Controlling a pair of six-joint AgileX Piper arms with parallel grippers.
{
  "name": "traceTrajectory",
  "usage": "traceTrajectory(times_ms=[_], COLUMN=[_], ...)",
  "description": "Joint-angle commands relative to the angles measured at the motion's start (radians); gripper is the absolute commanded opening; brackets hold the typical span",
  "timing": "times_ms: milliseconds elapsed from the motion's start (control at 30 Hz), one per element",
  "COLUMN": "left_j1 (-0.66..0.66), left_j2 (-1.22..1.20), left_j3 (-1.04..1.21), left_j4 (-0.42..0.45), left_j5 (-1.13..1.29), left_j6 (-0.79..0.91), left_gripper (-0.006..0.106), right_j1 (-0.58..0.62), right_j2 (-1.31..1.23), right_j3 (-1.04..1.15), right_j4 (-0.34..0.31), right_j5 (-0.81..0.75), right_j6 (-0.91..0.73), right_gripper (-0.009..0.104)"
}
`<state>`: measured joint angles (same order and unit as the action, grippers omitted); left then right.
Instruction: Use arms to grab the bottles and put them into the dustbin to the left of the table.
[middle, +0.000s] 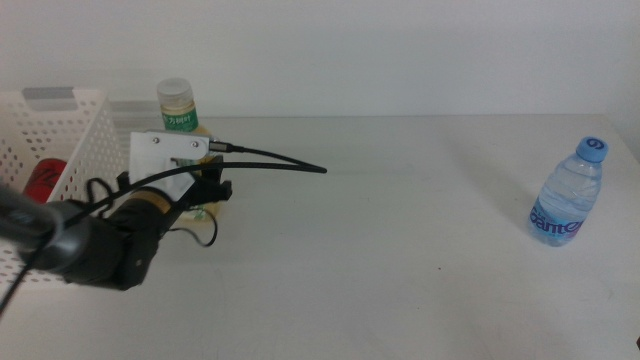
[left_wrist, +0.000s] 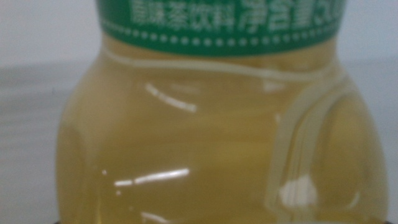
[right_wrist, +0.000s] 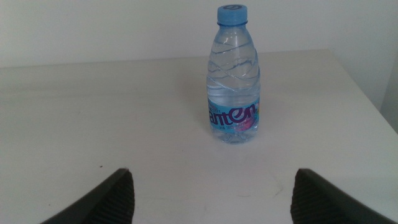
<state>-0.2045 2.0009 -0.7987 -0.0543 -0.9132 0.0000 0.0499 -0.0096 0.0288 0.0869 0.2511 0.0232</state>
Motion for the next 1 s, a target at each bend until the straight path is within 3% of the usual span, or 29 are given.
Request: traceTrajectory(times_ms=[0, 233, 500, 800, 967], left_j1=[-0.003, -0.003, 0.003, 0.123, 0.215], left_j2=[-0.146, -0.401, -0.689, -0.616, -0.522], left_j3=[0.028, 0.082, -0.034, -0.431, -0.661], left_j4=[0.002, 0.015, 0.023, -0.006, -0.006], left_j5=[-0.081, 0.27, 0.913, 1.643, 1.918], left_j6=[0.0, 0.019, 0.0, 0.019, 0.087], left_gripper=[-0.005, -0.005, -0.005, -0.005, -0.005], right_j1=[-0.007, -0.007, -0.007, -0.007, -0.007], right_j2=[-0.027, -0.027, -0.027, -0.027, -0.027], right_j3=[-0.009, -0.009, -0.009, -0.009, -0.009], right_j4=[-0.006, -0.006, -0.006, -0.006, -0.006], right_j5=[-0.073, -0.073, -0.073, -0.073, -0.073], right_j6=[-0.013, -0.013, -0.013, -0.013, -0.013], right_gripper=[0.066, 0.066, 0.066, 0.066, 0.066])
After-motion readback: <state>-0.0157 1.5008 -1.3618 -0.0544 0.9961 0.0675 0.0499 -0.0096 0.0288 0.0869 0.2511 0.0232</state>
